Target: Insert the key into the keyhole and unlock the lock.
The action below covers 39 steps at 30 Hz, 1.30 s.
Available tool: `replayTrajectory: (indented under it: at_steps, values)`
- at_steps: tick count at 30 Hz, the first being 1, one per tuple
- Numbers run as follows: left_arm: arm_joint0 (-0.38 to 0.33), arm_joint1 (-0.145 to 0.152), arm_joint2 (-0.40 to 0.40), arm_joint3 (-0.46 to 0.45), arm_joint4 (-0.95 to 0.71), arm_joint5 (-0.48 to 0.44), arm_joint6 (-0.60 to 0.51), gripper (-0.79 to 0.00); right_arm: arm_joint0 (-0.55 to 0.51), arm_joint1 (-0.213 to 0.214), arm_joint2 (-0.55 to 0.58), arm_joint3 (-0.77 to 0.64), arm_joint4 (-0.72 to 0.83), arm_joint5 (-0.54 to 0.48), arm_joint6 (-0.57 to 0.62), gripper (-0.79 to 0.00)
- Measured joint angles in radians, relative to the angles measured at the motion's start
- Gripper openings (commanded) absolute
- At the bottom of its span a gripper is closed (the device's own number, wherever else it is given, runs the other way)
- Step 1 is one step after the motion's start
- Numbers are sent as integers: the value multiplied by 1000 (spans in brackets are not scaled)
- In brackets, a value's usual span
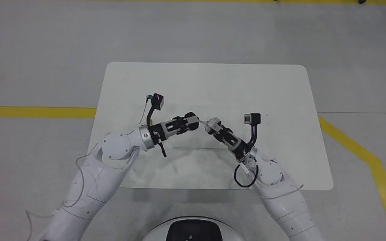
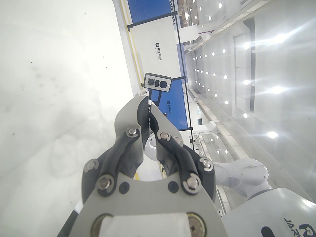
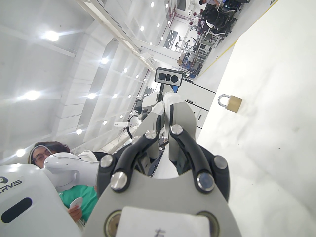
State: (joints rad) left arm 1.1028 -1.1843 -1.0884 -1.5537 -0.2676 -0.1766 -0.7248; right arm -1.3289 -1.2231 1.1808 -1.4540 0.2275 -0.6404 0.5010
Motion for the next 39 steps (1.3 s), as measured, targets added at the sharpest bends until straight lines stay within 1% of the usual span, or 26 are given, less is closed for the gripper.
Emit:
replayTrajectory:
  at_steps: [1,2,4,11,14,19,23,26,28,32,39]
  values:
    - [3,1,-4,-1,0,0,-5,-785,-3,1,4,-1,4,2,7,-502]
    - [5,2,-7,-2,-1,0,-8,-785,-5,2,7,-2,9,2,10,-431]
    - [9,3,-13,-2,-4,1,-15,-785,-10,3,14,-4,21,-1,17,-409]
    - [17,8,-32,-4,-12,0,-51,-785,-17,8,28,-5,78,4,75,-440]
    - [19,10,-38,-5,-10,-9,-68,-785,-14,11,32,-5,102,17,112,-477]
    - [17,12,-37,-6,18,-34,-93,-785,2,15,23,-10,121,81,202,-514]
    - [18,14,-41,-10,35,-49,-92,-785,15,17,17,-10,149,111,251,-536]
    - [22,16,-44,-14,49,-57,-92,-785,28,17,12,-8,171,128,284,-573]
    - [24,17,-45,-16,55,-59,-95,-785,36,17,8,-8,181,137,298,-576]
    - [24,18,-48,-19,56,-77,-103,-785,47,16,3,-5,201,140,310,-625]
    - [19,20,-44,-16,64,-87,-127,-785,60,13,-4,8,213,136,313,-662]
